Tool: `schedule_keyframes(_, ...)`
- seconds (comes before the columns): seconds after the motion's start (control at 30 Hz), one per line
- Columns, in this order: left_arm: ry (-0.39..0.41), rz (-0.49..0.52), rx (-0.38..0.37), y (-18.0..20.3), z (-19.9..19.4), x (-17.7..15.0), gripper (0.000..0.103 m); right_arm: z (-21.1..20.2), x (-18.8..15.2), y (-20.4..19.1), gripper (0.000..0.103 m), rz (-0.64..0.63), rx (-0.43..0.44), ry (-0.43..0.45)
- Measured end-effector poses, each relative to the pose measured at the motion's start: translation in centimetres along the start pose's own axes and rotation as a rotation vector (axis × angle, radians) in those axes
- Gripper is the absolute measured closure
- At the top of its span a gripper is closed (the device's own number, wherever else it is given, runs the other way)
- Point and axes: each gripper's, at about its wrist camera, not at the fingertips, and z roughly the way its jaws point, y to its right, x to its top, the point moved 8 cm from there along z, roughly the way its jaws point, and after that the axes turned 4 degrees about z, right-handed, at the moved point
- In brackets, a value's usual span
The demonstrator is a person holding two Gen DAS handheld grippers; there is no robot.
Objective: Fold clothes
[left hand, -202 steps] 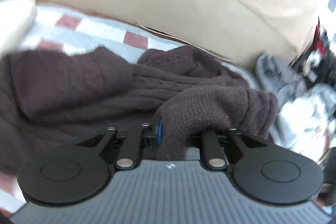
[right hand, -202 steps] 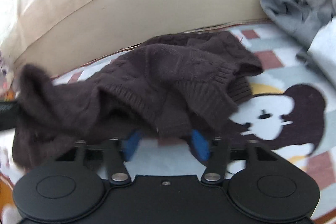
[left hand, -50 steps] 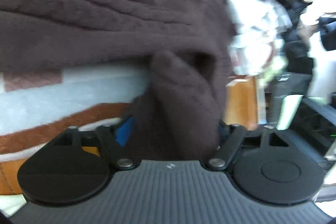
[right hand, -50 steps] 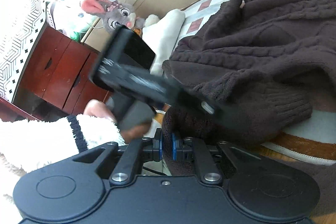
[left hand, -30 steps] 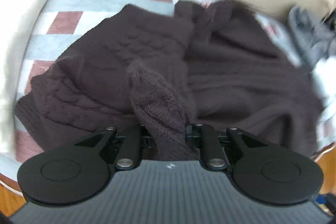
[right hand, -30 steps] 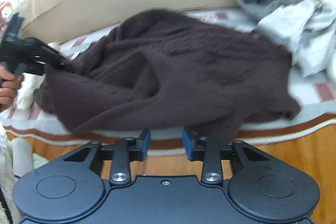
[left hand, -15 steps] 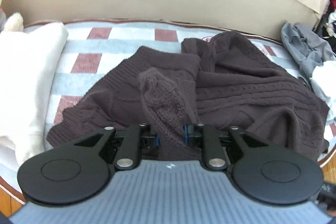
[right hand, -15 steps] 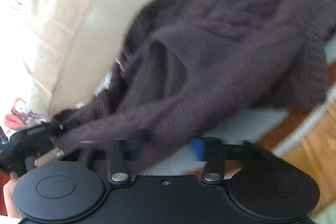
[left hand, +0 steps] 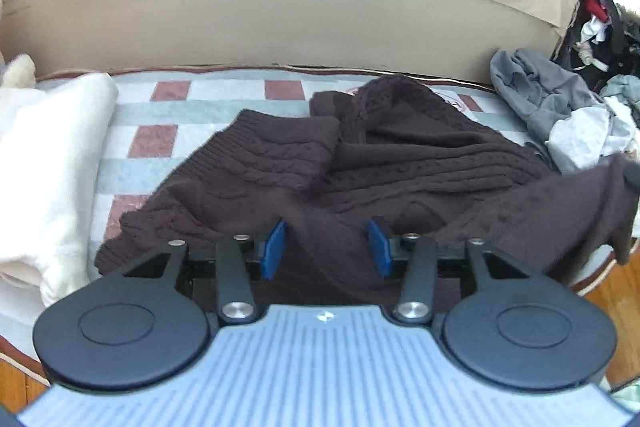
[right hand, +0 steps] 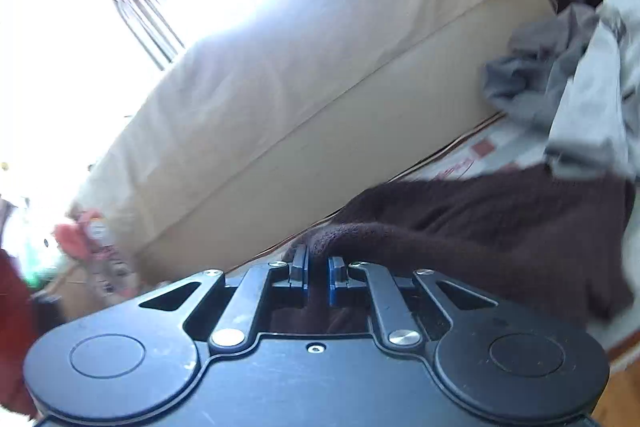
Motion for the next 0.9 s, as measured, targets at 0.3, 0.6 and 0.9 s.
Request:
schedule_keyframes(0.3,0.010,0.132,-0.055,1.2,0.5,-0.6,0.055,14.5,1.7,4.4,0.091,-0.052,-0.302,-0.204)
schedule_keyframes(0.6,-0.128,0.400,-0.184,6.0,6.5,-6.3,0.057,16.4,1.5,7.4,0.082,0.082,-0.286,-0.272)
schedule_keyframes(0.9,-0.193,0.687,-0.055,11.2,11.5,-8.0,0.030,6.0,-0.1,7.7,0.055,-0.065,-0.336,-0.177)
